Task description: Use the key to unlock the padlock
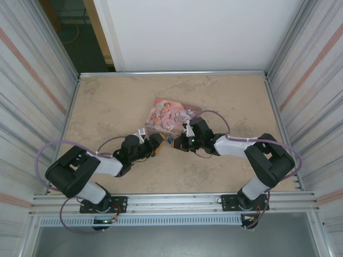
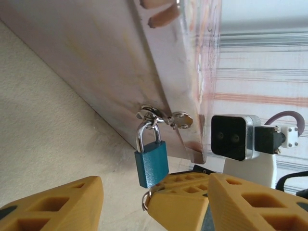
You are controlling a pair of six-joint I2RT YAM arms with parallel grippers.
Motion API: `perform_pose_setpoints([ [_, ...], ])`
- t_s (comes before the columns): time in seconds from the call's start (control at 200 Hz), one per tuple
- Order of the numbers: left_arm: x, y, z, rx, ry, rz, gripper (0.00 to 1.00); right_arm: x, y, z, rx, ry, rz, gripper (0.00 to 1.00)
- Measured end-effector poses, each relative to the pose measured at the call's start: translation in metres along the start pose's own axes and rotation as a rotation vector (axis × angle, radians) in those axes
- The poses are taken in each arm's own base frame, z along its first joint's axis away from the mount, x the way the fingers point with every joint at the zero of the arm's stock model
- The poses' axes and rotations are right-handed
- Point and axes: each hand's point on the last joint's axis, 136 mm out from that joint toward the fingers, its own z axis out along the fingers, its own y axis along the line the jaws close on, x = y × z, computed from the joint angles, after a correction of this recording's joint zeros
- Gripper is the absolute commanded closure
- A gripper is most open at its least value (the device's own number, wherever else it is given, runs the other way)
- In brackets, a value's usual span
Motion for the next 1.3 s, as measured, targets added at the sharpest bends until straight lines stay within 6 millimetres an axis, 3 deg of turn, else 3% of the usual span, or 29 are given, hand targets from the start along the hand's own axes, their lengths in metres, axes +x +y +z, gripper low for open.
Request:
perform_pose_setpoints([
  [0.566,0.007,0.022,0.023,0.023,0.008,-0.107,0.55,0.000,0.000,0.000,0.003,-0.002,0.000,1.00],
  [1.117,0.006,0.010,0.037,0.091,0.007,-0.144,0.56,-0.001,-0.003,0.000,0.017,-0.011,0.003,1.00],
  [1.303,0.005,0.007,0.042,0.101,0.007,-0.152,0.63,-0.001,-0.003,0.000,0.017,-0.011,0.003,1.00],
])
